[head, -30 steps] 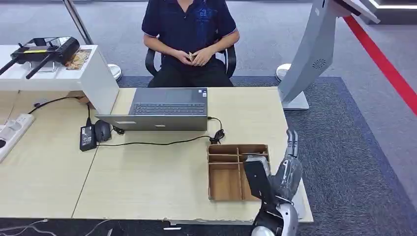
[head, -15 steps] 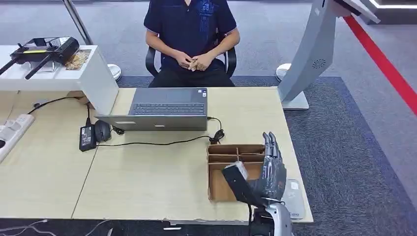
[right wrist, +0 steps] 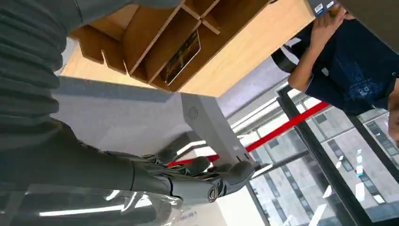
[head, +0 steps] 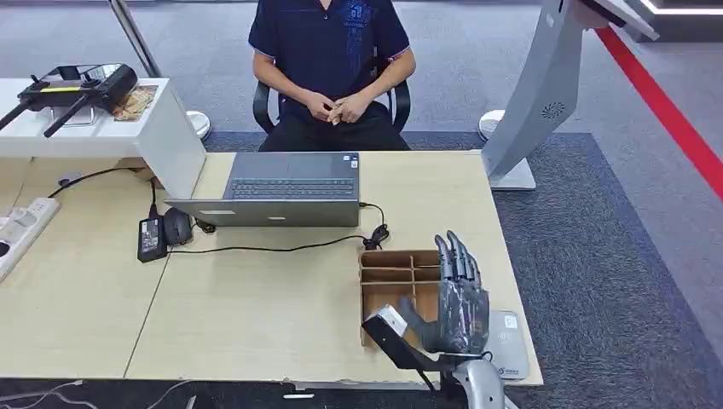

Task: Pass the card to the sensor for recognition and then transmit it.

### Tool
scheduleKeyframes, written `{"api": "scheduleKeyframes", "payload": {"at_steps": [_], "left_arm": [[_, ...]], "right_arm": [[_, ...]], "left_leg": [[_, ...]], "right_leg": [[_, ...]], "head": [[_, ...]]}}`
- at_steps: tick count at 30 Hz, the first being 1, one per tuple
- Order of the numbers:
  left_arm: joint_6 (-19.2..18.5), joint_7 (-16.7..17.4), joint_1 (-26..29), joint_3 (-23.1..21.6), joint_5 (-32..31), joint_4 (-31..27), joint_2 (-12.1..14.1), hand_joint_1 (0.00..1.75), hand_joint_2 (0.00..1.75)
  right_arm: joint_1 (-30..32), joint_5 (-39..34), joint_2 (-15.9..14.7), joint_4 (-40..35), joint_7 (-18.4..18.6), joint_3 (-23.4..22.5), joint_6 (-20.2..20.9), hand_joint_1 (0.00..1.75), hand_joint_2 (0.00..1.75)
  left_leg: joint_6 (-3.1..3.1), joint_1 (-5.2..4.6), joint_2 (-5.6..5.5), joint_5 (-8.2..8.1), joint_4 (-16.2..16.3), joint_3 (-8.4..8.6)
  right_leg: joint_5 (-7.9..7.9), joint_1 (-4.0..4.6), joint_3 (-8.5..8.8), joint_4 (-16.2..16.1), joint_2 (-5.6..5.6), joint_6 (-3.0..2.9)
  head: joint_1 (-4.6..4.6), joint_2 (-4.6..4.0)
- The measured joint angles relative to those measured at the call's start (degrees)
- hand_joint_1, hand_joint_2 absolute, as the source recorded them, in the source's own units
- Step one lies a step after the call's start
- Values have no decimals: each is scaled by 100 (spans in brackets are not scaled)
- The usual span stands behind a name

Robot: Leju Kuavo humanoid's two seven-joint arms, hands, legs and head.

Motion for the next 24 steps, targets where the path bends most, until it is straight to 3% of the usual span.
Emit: {"api": "scheduleKeyframes", "payload": {"at_steps": [8, 20, 24], "left_arm": [[0, 0, 3, 2, -28, 0, -2, 0, 175], [0, 4, 3, 2, -22, 0, -2, 0, 175], [0, 26, 4, 2, -31, 0, -2, 0, 175]], "right_arm": [[-55, 666, -111, 94, 232, 105, -15, 0, 175], [-68, 581, -135, 251, 345, 131, -11, 0, 175], [-69, 579, -133, 371, 470, 114, -219, 0, 175]], "left_leg": [[0, 0, 0, 0, 0, 0], [0, 0, 0, 0, 0, -1], [0, 0, 0, 0, 0, -1]], "right_leg": [[0, 0, 0, 0, 0, 0], [0, 0, -1, 0, 0, 0], [0, 0, -1, 0, 0, 0]], "head": [[-2, 0], [-2, 0], [-2, 0]]}}
